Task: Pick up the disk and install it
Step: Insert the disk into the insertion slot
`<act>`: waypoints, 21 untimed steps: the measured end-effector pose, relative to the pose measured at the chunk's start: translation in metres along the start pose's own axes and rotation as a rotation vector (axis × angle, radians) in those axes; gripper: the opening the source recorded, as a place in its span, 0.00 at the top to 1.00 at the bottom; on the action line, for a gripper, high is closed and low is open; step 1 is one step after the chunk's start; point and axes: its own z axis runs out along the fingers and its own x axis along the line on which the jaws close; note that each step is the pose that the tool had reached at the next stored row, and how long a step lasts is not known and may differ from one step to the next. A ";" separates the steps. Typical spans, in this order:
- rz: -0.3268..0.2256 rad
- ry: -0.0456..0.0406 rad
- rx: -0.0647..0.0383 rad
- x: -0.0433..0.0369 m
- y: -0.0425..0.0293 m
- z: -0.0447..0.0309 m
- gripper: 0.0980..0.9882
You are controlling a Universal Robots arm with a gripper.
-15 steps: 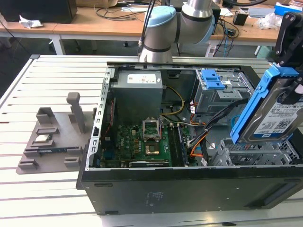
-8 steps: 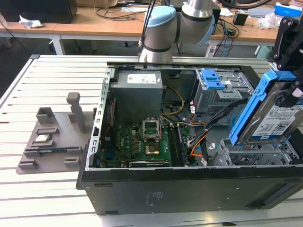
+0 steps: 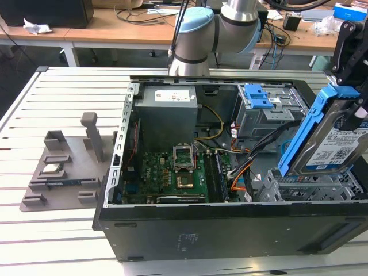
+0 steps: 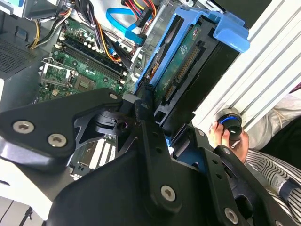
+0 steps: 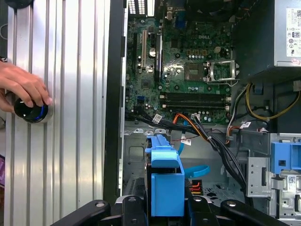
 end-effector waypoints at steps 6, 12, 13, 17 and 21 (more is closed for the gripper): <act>0.000 -0.0061 0.000 -0.0003 -0.0005 0.0085 0.70; 0.033 -0.0078 -0.001 -0.0015 -0.0024 0.0146 0.70; 0.034 -0.0078 -0.001 -0.0019 -0.0029 0.0174 0.70; 0.035 -0.0084 -0.001 -0.0022 -0.0031 0.0277 0.70; 0.035 -0.0079 -0.001 -0.0024 -0.0035 0.0372 0.70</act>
